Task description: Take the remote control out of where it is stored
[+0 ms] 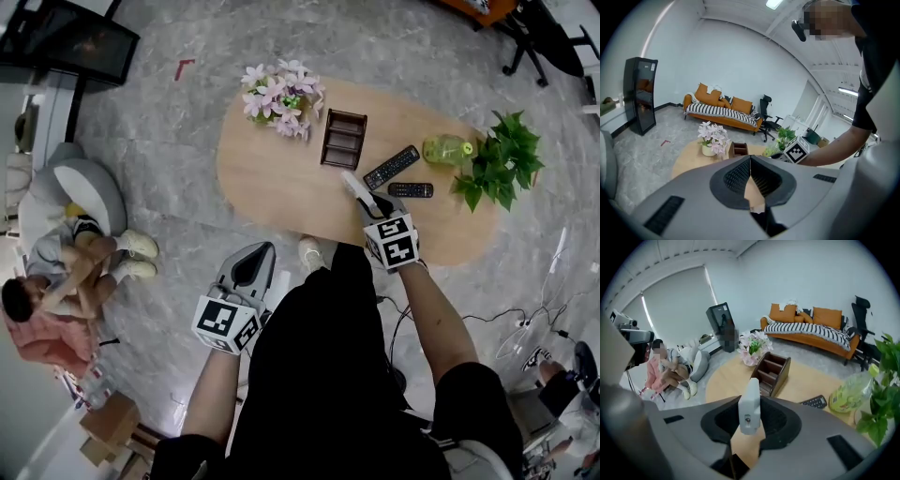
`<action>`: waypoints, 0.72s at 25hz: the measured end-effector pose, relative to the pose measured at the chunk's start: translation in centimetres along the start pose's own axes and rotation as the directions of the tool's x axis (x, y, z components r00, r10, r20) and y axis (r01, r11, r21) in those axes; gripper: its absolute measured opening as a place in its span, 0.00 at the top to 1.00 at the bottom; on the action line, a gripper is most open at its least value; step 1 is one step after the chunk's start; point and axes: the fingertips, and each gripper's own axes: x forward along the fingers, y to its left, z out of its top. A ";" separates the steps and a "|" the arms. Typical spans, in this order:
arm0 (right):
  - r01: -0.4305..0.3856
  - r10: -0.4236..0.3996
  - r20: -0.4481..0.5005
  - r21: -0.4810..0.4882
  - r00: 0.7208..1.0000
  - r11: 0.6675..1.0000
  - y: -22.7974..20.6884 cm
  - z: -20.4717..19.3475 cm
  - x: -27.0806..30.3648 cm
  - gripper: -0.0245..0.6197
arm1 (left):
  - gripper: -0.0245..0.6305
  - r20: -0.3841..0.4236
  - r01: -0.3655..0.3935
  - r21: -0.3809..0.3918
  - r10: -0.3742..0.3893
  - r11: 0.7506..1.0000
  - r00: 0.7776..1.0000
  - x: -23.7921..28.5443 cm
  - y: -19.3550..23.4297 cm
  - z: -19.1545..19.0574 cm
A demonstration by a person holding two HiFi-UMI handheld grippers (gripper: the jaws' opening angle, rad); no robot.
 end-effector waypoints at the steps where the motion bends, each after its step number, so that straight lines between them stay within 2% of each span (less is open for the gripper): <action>1: -0.004 0.004 -0.012 0.022 1.000 1.000 -0.1 -0.9 0.0 0.80 | 0.95 -0.008 0.007 0.003 -0.007 1.000 1.000 0.2 -0.3 -0.2; 5: -0.052 0.060 -0.067 0.114 0.996 0.992 0.0 -4.8 0.9 0.80 | 0.95 -0.037 0.026 0.009 -0.026 1.000 0.999 0.9 -1.3 -0.8; 8: -0.097 0.123 -0.105 0.228 0.987 0.969 0.1 -7.6 2.7 0.80 | 0.95 -0.052 0.025 0.006 -0.025 1.000 0.998 1.5 -1.7 -1.1; 13: -0.180 0.244 -0.090 0.447 0.966 0.876 0.6 -9.8 6.1 0.80 | 0.95 -0.080 -0.003 -0.010 0.002 1.000 0.997 1.8 -1.4 -1.9; 18: -0.274 0.376 -0.076 0.556 0.923 0.785 1.3 -10.0 8.2 0.80 | 0.95 -0.101 -0.036 -0.043 0.032 0.998 0.994 2.1 -0.6 -3.1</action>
